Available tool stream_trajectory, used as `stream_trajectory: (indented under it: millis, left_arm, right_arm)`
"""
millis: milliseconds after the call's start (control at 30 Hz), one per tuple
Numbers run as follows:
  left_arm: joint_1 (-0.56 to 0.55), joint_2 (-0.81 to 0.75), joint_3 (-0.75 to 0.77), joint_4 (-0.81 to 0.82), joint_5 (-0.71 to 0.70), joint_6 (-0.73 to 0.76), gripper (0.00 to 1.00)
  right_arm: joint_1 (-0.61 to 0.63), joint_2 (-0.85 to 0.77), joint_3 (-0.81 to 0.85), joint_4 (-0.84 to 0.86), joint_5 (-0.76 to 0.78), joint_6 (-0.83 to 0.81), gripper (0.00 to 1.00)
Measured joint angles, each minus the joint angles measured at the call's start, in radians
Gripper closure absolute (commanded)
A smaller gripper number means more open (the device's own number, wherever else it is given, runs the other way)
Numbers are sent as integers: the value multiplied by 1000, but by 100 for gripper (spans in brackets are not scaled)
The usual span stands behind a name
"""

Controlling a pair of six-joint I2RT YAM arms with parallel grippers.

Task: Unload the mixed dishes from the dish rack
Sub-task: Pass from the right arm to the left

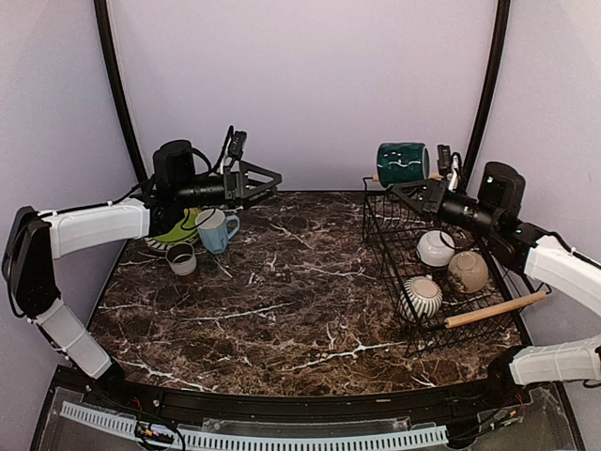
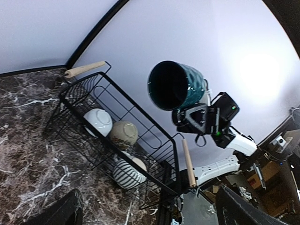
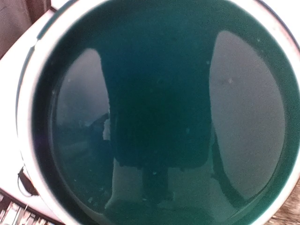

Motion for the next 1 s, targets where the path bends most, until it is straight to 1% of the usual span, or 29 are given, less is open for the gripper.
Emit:
stream_trajectory:
  millis: [100, 200, 300, 433, 567, 700, 833, 900, 933, 967, 1000]
  left_arm:
    - [0, 13, -18, 130, 73, -84, 2]
    - [0, 28, -23, 205, 114, -135, 2]
    - [0, 50, -25, 280, 142, -192, 2]
    - [0, 82, -29, 351, 170, -254, 2]
    - [-4, 106, -30, 406, 188, -311, 5]
    - [-6, 109, -30, 448, 200, -349, 9]
    - [-7, 112, -30, 472, 211, -369, 14]
    - [-7, 117, -30, 482, 214, -383, 22]
    - [-8, 119, -30, 487, 214, -388, 25]
    - [-8, 124, -30, 494, 216, -396, 31]
    - [-8, 128, -30, 503, 217, -402, 34]
  right_arm:
    - [97, 101, 3, 102, -10, 5, 100]
    - [186, 221, 13, 195, -19, 25, 100]
    - [245, 334, 45, 259, -29, 36, 100]
    - [286, 444, 98, 335, -43, 53, 100]
    - [306, 525, 167, 394, -49, 67, 100]
    - [325, 613, 223, 489, -62, 100, 100]
    - [352, 689, 262, 527, -80, 122, 100]
    - [365, 715, 266, 539, -90, 132, 100]
    - [369, 723, 267, 542, -93, 137, 100]
    - [370, 730, 267, 545, -96, 141, 100]
    - [371, 736, 267, 548, -99, 146, 100]
